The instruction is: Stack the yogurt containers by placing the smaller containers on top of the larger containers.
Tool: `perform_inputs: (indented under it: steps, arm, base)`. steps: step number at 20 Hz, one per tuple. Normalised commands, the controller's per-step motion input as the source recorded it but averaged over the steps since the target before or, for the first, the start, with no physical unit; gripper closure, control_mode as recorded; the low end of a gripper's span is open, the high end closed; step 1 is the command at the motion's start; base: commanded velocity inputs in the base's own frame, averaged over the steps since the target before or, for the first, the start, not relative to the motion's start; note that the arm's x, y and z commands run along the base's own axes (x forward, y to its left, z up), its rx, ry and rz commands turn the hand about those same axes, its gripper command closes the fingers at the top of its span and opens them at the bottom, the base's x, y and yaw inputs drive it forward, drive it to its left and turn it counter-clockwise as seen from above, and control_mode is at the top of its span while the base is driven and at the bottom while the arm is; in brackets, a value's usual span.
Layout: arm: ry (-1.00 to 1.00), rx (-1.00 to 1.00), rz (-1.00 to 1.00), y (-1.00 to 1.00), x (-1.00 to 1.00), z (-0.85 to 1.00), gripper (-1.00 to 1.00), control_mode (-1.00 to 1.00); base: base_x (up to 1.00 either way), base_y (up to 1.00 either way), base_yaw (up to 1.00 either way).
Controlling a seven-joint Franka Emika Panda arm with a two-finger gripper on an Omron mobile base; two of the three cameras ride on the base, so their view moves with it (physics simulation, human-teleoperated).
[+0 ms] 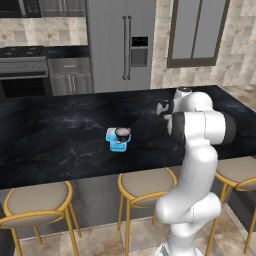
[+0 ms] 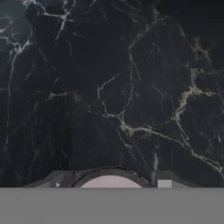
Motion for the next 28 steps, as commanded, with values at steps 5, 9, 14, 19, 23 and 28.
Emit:
perform_inputs:
  steps: [5, 9, 14, 19, 23, 28]
  arm:
    - [-0.04, 0.01, 0.05, 0.06, -0.17, 0.62, 1.0, -1.0]
    - [-0.02, 0.0, 0.06, 0.26, -0.12, 0.59, 1.0, -1.0]
    - [-0.03, 0.0, 0.05, 0.4, -0.1, 0.56, 1.0, -1.0]
    - [-0.04, 0.0, 0.03, 0.45, -0.1, 0.56, 1.0, -1.0]
    - [-0.03, 0.0, 0.02, 0.41, -0.16, 0.52, 1.0, -1.0]
    - [-0.01, 0.0, 0.02, 0.48, -0.12, 0.42, 1.0, -1.0]
  base:
    - [0.0, 0.0, 0.0]
    - [0.0, 0.0, 0.0]
    - [0.0, 0.0, 0.0]
    - [0.0, 0.0, 0.0]
    - [0.0, 0.0, 0.0]
    - [0.0, 0.0, 0.0]
